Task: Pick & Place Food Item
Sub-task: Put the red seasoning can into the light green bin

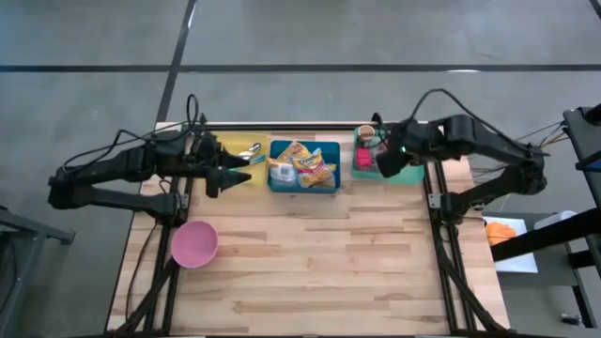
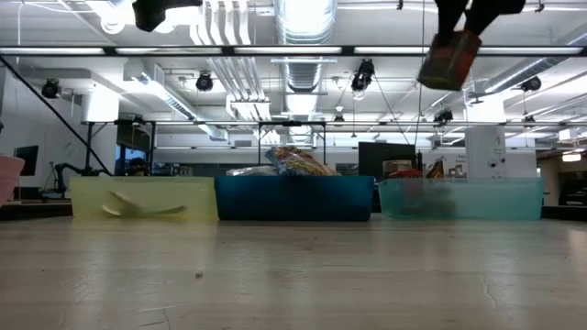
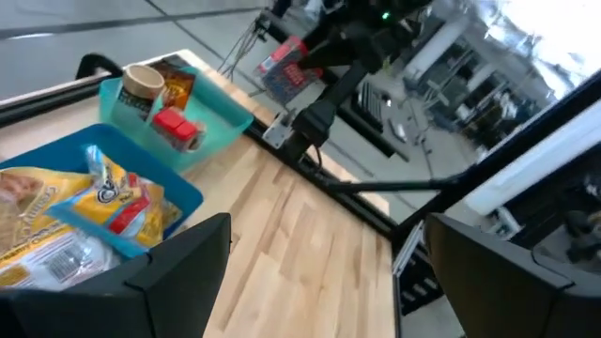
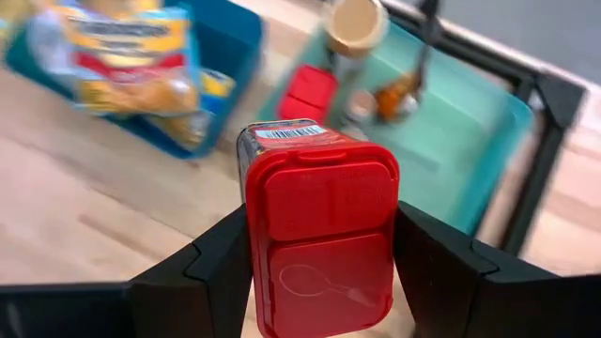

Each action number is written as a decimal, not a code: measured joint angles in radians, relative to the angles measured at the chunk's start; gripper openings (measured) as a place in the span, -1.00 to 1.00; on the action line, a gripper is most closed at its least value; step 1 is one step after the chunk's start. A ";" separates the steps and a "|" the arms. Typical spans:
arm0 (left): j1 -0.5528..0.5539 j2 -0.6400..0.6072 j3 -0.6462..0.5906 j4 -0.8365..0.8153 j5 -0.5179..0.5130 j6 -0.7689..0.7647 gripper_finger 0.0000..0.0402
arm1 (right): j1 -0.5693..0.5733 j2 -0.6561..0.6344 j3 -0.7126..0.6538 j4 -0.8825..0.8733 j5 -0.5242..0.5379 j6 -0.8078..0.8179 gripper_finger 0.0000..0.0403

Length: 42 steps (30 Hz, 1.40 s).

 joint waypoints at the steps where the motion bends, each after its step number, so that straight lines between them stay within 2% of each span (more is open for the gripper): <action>1: 0.000 -0.013 -0.029 0.028 -0.001 -0.012 0.78 | -0.034 0.000 -0.008 -0.006 -0.012 -0.010 0.03; 7: 0.000 -0.092 -0.174 0.109 0.000 -0.082 0.78 | -0.259 -0.005 -0.100 -0.003 -0.158 -0.085 0.03; 14: 0.000 -0.170 -0.192 0.103 0.003 -0.063 0.78 | -0.483 -0.004 -0.284 0.027 -0.266 -0.172 0.03; 21: 0.001 -0.225 -0.190 0.089 0.004 -0.003 0.78 | -0.637 -0.002 -0.428 0.274 -0.314 -0.191 0.03; 26: 0.001 -0.226 -0.190 0.047 0.004 -0.002 0.78 | -0.688 0.026 -0.491 0.318 -0.317 -0.182 0.03; 30: 0.001 -0.225 -0.191 0.009 0.004 -0.003 0.78 | -0.691 0.080 -0.521 0.318 -0.275 -0.185 0.03; 42: 0.001 -0.227 -0.191 -0.012 0.004 -0.018 0.78 | -0.651 0.284 -0.469 0.364 -0.184 -0.213 0.03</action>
